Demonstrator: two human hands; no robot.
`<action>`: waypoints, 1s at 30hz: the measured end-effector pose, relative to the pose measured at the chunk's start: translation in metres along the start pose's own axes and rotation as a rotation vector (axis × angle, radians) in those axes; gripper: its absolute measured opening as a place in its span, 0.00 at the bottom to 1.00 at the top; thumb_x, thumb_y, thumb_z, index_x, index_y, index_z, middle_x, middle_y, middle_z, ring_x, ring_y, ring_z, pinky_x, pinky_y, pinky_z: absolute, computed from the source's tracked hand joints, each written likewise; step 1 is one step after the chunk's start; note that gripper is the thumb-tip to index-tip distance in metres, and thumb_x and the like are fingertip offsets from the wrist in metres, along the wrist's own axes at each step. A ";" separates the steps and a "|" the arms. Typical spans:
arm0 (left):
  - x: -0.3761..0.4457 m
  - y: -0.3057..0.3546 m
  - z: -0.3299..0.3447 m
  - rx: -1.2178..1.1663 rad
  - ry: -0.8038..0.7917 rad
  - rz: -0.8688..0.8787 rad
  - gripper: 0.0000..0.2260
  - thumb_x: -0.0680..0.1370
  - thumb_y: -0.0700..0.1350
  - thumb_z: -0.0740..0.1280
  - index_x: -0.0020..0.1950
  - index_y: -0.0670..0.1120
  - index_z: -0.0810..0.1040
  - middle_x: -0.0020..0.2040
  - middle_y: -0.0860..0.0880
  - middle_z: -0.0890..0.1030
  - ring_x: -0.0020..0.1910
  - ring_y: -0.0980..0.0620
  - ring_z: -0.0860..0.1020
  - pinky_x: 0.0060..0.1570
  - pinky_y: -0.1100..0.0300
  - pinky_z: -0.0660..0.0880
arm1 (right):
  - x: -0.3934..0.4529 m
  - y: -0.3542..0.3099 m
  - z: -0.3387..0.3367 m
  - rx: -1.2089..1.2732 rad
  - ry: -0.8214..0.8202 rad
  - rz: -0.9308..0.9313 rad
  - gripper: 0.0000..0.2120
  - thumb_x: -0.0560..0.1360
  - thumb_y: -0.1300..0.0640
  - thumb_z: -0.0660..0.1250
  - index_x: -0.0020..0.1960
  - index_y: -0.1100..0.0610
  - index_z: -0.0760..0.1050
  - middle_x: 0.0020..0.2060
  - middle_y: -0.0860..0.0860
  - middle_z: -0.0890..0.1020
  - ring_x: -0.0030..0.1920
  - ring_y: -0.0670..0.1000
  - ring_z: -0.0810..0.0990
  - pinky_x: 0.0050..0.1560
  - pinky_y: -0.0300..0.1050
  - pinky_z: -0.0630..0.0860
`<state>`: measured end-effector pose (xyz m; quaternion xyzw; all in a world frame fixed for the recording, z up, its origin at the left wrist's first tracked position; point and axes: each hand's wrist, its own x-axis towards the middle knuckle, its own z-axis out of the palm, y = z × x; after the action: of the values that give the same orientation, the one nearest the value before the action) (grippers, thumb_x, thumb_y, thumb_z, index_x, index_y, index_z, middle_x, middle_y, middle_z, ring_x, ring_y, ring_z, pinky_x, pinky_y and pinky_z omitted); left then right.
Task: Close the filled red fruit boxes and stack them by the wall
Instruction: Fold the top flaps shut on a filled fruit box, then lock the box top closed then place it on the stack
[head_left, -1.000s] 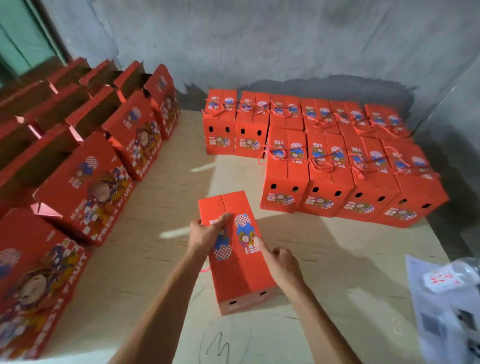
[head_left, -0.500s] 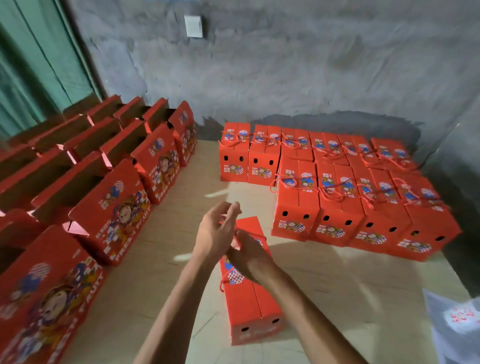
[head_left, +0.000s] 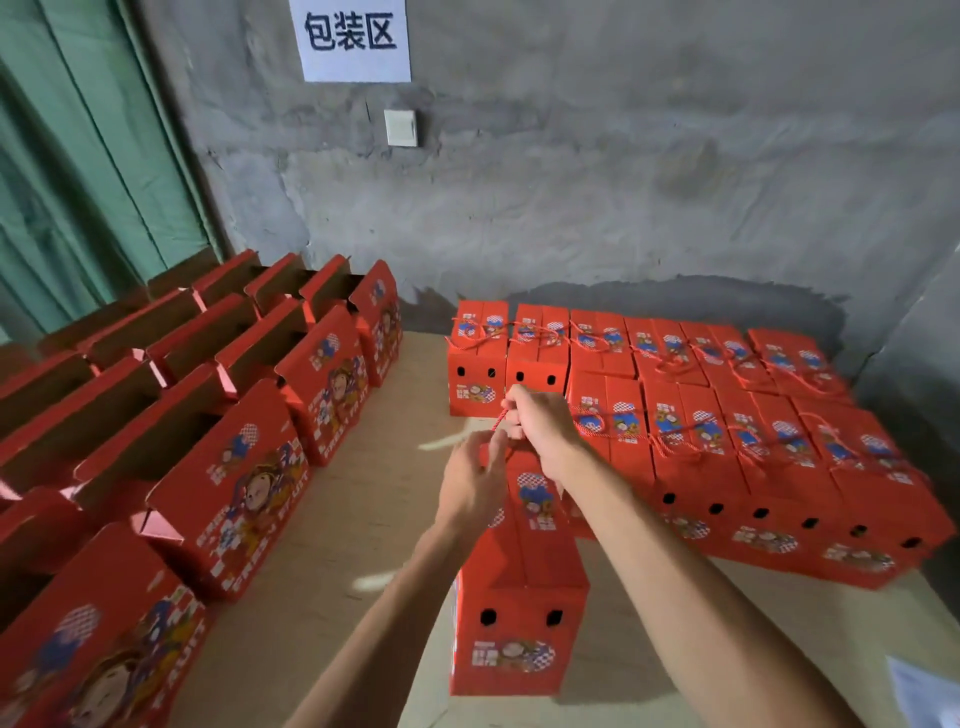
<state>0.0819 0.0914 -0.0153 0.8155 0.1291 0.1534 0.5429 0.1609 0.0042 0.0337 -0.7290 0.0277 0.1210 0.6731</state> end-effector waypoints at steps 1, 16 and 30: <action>0.014 0.002 0.001 0.023 -0.004 0.027 0.14 0.86 0.53 0.58 0.56 0.47 0.80 0.48 0.45 0.84 0.49 0.43 0.82 0.53 0.46 0.79 | 0.011 -0.011 0.000 -0.001 0.004 -0.018 0.10 0.75 0.59 0.64 0.38 0.59 0.80 0.26 0.48 0.76 0.24 0.47 0.71 0.29 0.41 0.70; 0.175 -0.034 0.075 0.257 -0.310 -0.057 0.32 0.78 0.66 0.66 0.78 0.52 0.67 0.73 0.52 0.75 0.71 0.50 0.73 0.61 0.59 0.64 | 0.178 -0.050 -0.010 -0.151 0.115 -0.017 0.12 0.74 0.54 0.65 0.35 0.58 0.80 0.32 0.53 0.86 0.36 0.52 0.88 0.40 0.42 0.77; 0.200 -0.053 0.132 -0.037 -0.214 -0.084 0.13 0.77 0.54 0.66 0.60 0.53 0.76 0.52 0.57 0.82 0.60 0.52 0.78 0.70 0.43 0.66 | 0.219 0.002 -0.026 -0.386 0.011 -0.002 0.14 0.76 0.56 0.63 0.47 0.66 0.81 0.42 0.57 0.87 0.37 0.51 0.81 0.40 0.46 0.78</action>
<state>0.3149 0.0748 -0.0907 0.8109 0.1015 0.0452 0.5745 0.3763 0.0052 -0.0136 -0.8454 0.0071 0.1194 0.5206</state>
